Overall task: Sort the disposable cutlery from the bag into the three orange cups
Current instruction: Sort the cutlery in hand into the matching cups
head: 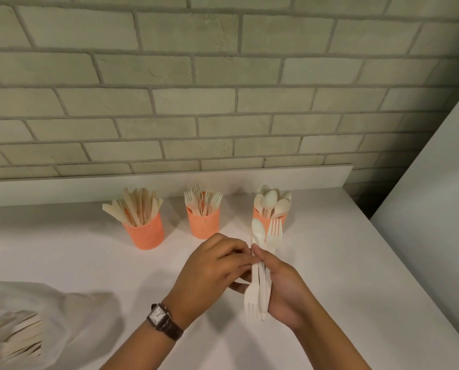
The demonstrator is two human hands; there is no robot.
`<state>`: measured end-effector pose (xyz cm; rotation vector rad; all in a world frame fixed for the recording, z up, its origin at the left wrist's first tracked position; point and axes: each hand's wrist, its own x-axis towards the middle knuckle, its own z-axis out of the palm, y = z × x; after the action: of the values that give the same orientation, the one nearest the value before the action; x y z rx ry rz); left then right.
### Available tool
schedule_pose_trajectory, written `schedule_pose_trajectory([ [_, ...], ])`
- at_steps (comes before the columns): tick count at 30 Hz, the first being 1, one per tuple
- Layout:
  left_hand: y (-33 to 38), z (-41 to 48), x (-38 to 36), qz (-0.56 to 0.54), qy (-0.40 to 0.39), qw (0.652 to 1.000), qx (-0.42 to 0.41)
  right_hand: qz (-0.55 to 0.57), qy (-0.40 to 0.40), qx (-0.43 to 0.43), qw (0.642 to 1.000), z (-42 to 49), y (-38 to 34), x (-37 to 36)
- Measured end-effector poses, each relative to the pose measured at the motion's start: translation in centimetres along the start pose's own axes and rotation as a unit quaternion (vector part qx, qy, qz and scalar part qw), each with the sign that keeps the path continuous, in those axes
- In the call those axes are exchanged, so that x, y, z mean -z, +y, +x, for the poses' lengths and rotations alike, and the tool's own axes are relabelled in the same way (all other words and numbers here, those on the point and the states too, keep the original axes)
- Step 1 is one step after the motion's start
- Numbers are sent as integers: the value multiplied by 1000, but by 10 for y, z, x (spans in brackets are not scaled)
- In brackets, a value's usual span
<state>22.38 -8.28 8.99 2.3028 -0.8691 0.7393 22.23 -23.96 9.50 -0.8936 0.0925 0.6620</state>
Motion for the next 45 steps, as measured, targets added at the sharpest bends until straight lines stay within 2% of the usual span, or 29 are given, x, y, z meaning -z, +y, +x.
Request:
schedule_pose_trajectory([
  [4,-5,10,-3,22,-17,996,-81,-3,9,-5,1000,-2,-3,12],
  [6,-2,15,1,-31,-12,998,-52,-4,7,-6,1000,-2,-5,19],
  [8,2,20,8,-118,20,992,27,-26,8,5,1000,-2,-9,25],
  [10,0,31,14,-183,84,967,157,-89,38,27,995,-2,-12,32],
  [13,-36,47,12,-205,197,885,370,-170,94,78,978,-4,-13,42],
  [15,-66,55,7,-192,231,848,436,-199,114,92,969,-3,-11,47],
  [18,-105,60,-7,-112,238,830,492,-191,130,95,968,0,-9,50],
  [22,-135,49,-35,-82,150,812,559,-183,114,92,972,-1,-11,49],
  [24,-136,42,-43,-44,96,820,562,-184,102,93,973,-3,-14,47],
  [26,-130,39,-44,-39,92,824,558,-186,91,94,974,-5,-17,46],
  [30,-99,32,-40,-70,187,824,531,-204,98,105,968,-7,-19,45],
  [33,-33,30,-35,-155,217,847,459,-246,148,122,950,-6,-16,45],
  [35,15,29,-36,-198,176,874,408,-264,192,137,935,-3,-11,43],
  [38,58,20,-49,-209,78,894,389,-279,223,148,922,3,-2,40],
  [41,66,16,-60,-210,85,876,425,-300,222,155,915,5,5,35],
  [45,62,15,-59,-256,101,840,467,-412,201,164,873,1,10,33],
])
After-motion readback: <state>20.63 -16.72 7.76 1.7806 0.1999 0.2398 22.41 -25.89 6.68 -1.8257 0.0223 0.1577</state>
